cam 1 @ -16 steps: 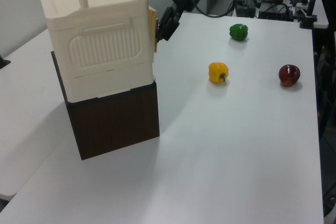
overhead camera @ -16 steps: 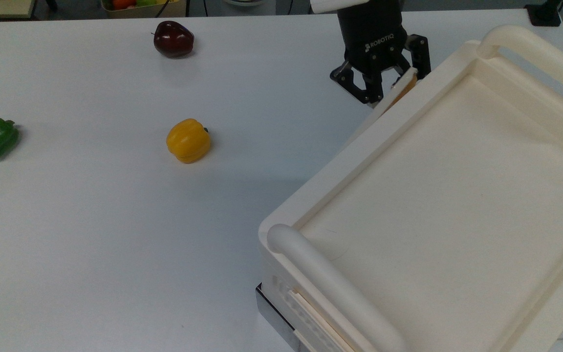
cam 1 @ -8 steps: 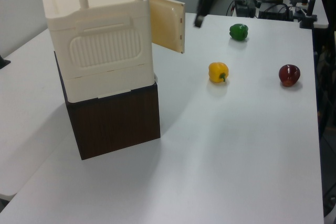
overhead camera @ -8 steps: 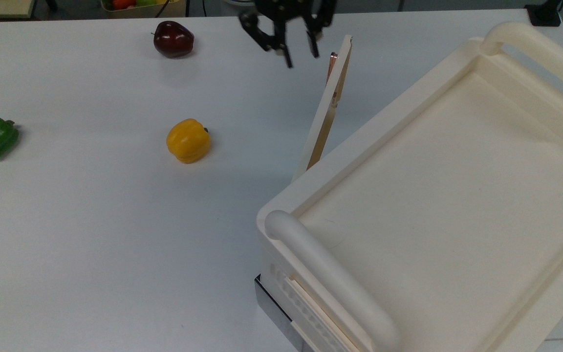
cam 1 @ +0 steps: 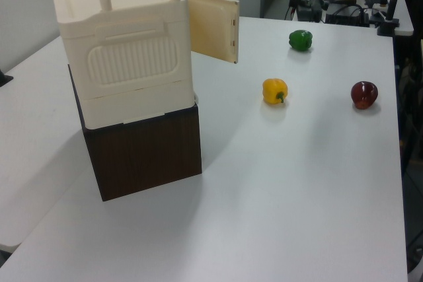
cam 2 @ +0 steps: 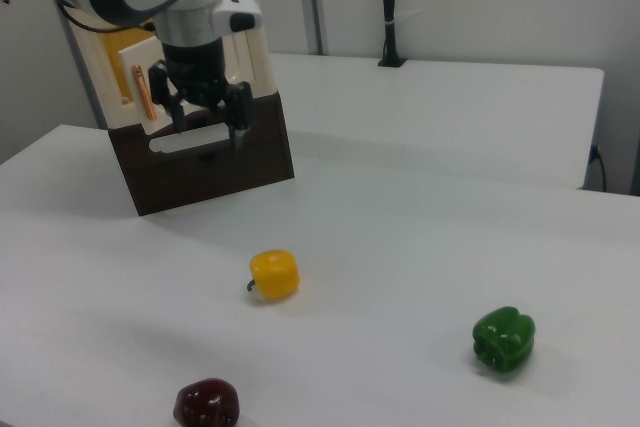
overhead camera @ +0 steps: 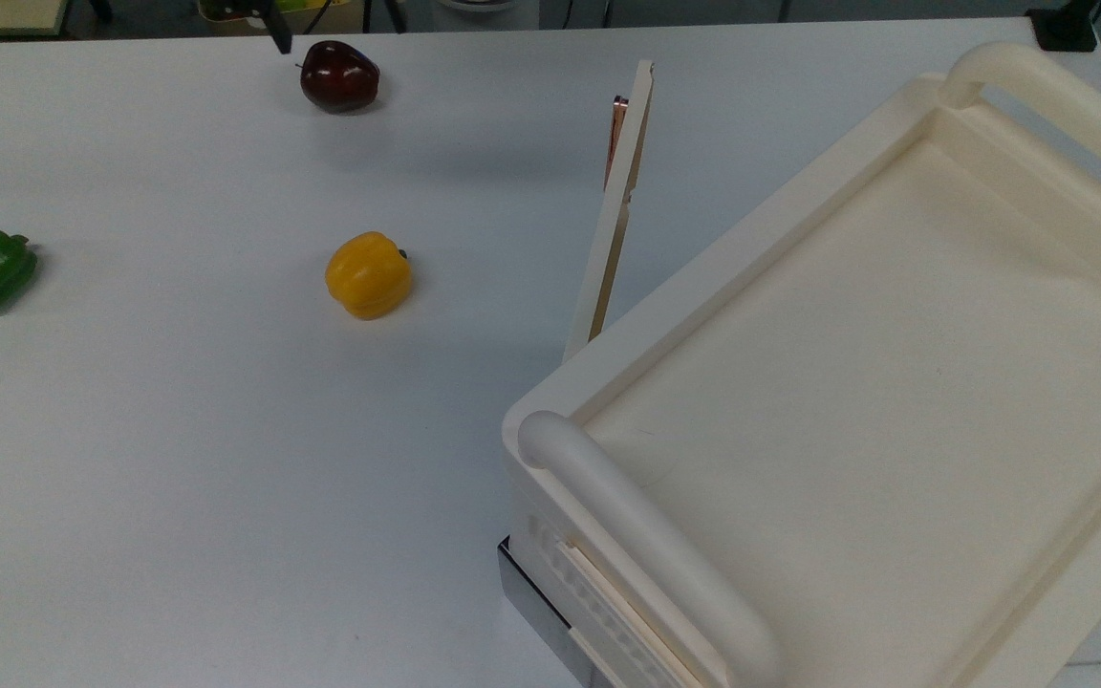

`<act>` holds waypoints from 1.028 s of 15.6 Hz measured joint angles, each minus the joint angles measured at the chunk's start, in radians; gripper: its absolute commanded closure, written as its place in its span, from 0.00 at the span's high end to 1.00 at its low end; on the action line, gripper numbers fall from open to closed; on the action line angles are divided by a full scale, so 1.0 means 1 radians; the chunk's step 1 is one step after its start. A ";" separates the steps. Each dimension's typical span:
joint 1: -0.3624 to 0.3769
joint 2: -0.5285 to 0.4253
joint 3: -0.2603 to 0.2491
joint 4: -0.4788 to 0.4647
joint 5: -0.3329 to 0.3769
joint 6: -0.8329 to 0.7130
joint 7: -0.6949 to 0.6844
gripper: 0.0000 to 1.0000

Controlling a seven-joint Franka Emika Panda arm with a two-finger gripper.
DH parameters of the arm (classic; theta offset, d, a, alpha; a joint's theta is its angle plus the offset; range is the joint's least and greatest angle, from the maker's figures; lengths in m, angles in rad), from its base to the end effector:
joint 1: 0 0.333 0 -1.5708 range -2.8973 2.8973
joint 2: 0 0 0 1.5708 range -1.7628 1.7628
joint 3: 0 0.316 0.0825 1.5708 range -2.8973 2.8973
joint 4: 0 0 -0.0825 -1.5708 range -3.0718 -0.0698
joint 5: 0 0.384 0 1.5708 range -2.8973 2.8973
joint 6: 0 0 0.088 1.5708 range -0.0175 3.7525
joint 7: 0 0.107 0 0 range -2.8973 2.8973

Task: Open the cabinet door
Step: 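Release the door and withdraw the gripper away from the cabinet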

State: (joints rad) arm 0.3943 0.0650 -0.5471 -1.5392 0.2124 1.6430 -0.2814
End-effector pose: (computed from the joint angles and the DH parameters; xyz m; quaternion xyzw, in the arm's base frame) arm 0.5769 -0.0572 0.6160 -0.9939 -0.0598 -0.0427 0.0818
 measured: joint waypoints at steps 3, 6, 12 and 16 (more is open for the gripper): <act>-0.027 0.007 -0.004 -0.004 -0.034 -0.004 0.002 1.00; -0.052 0.015 -0.004 -0.006 -0.081 -0.009 0.027 1.00; -0.095 0.015 0.001 0.008 -0.184 -0.040 0.170 1.00; -0.135 0.014 0.002 0.023 -0.184 -0.059 0.172 1.00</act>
State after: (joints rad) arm 0.2590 0.0790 -0.5451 -1.5162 0.0286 1.5837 -0.1094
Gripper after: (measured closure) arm 0.000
